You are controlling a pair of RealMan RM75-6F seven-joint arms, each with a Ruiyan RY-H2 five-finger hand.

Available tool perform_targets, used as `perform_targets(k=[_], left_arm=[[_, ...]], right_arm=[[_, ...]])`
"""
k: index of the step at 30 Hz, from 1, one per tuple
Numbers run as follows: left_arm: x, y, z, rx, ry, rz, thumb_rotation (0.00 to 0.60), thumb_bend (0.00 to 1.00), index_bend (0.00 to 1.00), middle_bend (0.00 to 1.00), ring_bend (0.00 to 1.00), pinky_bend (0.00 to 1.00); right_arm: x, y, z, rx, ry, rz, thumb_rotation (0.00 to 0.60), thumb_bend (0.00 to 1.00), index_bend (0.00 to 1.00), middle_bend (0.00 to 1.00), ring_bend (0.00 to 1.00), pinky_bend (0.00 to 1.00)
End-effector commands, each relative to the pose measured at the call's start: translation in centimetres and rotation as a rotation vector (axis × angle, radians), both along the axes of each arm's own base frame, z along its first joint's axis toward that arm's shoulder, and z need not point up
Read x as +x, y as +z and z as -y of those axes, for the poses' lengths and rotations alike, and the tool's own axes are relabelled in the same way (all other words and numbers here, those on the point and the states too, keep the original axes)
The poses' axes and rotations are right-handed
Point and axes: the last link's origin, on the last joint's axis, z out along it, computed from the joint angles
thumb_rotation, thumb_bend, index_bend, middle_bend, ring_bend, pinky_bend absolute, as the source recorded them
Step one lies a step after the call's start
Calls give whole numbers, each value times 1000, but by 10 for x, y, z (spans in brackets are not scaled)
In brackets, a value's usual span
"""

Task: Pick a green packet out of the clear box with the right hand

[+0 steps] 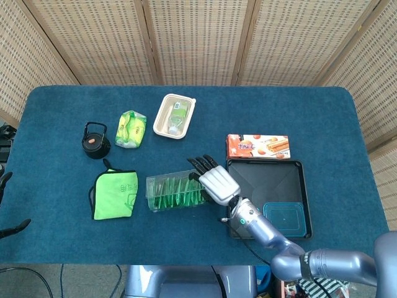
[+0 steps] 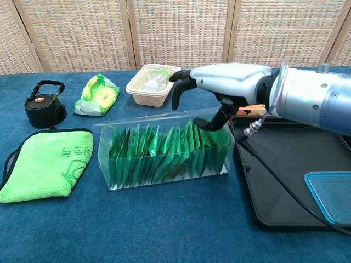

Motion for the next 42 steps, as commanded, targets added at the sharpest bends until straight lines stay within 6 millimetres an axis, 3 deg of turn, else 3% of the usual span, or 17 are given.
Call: perform_targets(k=[1, 12, 17, 25, 36, 37, 39, 40, 41, 42], left_arm=[[-1, 1, -1, 1, 3, 3, 600, 128, 0, 0, 0, 0], [-5, 3, -4, -1, 21, 21, 600, 129, 0, 0, 0, 0], [-10, 6, -7, 3, 39, 36, 600, 128, 0, 0, 0, 0], [-15, 7, -12, -4, 62, 52, 600, 128, 0, 0, 0, 0], [-19, 7, -14, -7, 75, 64, 600, 128, 0, 0, 0, 0], [-19, 7, -15, -8, 75, 64, 600, 128, 0, 0, 0, 0], [-19, 7, -15, -9, 75, 63, 600, 128, 0, 0, 0, 0], [-19, 7, -15, -11, 75, 63, 600, 128, 0, 0, 0, 0], [-19, 7, -15, -12, 76, 63, 600, 128, 0, 0, 0, 0], [-19, 7, -15, -13, 76, 63, 600, 128, 0, 0, 0, 0]], right_arm=[[13, 8, 12, -33, -15, 54, 600, 649, 330, 90, 0, 108], [42, 12, 49, -93, -71, 48, 600, 662, 331, 81, 0, 110], [50, 3, 62, -75, -111, 6, 600, 750, 357, 65, 0, 109], [58, -6, 67, 37, -136, -111, 600, 984, 465, 54, 0, 109], [65, -12, 74, 43, -166, -163, 600, 1000, 561, 52, 0, 110], [65, -12, 74, 42, -166, -166, 600, 1000, 549, 45, 0, 110], [67, -12, 74, 41, -161, -166, 600, 995, 416, 19, 0, 110], [67, -11, 74, 39, -157, -162, 600, 939, 271, 5, 0, 110], [68, -11, 74, 34, -151, -158, 600, 817, 130, 0, 0, 110], [68, -10, 75, 25, -145, -154, 600, 708, 66, 0, 0, 110]])
